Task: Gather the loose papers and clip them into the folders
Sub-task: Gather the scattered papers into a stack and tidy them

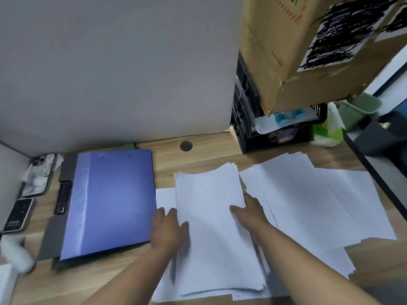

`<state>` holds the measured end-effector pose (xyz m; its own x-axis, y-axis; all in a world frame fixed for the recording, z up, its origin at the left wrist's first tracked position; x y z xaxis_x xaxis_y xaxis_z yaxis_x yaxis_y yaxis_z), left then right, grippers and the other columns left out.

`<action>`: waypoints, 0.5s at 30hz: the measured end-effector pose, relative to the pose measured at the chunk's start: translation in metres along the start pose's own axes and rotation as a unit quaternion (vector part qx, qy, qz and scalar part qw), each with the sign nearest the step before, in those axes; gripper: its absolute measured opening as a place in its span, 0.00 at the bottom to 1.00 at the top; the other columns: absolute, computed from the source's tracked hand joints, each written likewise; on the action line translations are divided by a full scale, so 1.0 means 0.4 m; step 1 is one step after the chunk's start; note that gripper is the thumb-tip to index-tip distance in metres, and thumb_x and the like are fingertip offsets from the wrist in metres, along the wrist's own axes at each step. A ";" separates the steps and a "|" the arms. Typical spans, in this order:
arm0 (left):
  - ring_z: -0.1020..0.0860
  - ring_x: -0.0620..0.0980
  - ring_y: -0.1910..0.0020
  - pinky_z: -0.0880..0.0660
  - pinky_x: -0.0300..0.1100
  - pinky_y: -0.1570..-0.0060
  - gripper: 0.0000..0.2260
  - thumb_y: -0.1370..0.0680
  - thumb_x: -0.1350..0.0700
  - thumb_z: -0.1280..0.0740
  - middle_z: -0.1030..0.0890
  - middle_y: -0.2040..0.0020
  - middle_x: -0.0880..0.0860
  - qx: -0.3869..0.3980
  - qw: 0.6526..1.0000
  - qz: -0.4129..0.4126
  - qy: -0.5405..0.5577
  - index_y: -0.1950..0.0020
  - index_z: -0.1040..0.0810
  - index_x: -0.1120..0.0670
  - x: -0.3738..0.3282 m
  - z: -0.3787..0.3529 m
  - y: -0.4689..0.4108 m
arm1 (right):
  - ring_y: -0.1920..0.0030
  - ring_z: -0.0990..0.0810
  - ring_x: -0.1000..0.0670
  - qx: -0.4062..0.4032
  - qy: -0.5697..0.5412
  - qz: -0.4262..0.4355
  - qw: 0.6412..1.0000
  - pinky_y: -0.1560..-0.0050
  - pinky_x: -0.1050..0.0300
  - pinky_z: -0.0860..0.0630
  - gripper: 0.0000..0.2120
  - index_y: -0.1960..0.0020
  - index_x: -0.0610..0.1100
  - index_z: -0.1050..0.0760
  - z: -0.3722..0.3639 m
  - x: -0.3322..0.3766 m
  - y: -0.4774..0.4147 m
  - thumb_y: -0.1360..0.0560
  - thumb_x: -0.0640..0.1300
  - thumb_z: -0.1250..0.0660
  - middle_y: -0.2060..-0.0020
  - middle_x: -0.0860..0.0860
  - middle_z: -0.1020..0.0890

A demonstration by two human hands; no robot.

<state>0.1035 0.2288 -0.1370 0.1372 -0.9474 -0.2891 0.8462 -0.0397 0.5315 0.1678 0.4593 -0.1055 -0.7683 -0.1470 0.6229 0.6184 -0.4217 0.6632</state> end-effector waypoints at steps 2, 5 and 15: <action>0.49 0.55 0.18 0.35 0.52 0.25 0.28 0.21 0.44 0.34 0.46 0.18 0.58 0.034 0.999 -0.005 0.030 0.25 0.34 0.55 0.004 -0.022 0.037 | 0.39 0.24 0.42 -0.001 0.050 -0.003 0.999 0.40 0.44 0.22 0.28 0.35 0.50 0.28 -0.041 0.003 0.000 0.35 0.54 0.35 0.42 0.48 0.24; 0.58 0.53 0.16 0.45 0.57 0.20 0.35 0.20 0.46 0.33 0.57 0.15 0.56 0.067 0.994 -0.001 0.084 0.20 0.46 0.58 -0.007 -0.042 0.072 | 0.40 0.25 0.41 0.004 0.063 -0.013 0.998 0.42 0.45 0.22 0.30 0.31 0.50 0.35 -0.065 0.011 0.011 0.32 0.50 0.34 0.40 0.47 0.30; 0.24 0.54 0.36 0.25 0.53 0.38 0.21 0.27 0.47 0.27 0.24 0.40 0.47 0.031 0.985 -0.060 0.158 0.39 0.31 0.48 0.028 -0.023 0.063 | 0.46 0.18 0.42 0.023 -0.053 -0.083 0.995 0.40 0.43 0.20 0.22 0.38 0.44 0.30 -0.057 -0.026 0.012 0.31 0.39 0.31 0.45 0.48 0.18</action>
<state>0.1313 0.2203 -0.1342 0.2004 -0.7889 -0.5809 0.8337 -0.1740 0.5240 0.1748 0.4385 -0.1182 -0.8402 0.0170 0.5421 0.4937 -0.3899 0.7773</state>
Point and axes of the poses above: each hand's wrist, its own y-axis away from the middle knuckle, its own z-axis out of the back of the hand, x = y × z, the point moved 2 cm from there along -y, towards the middle knuckle
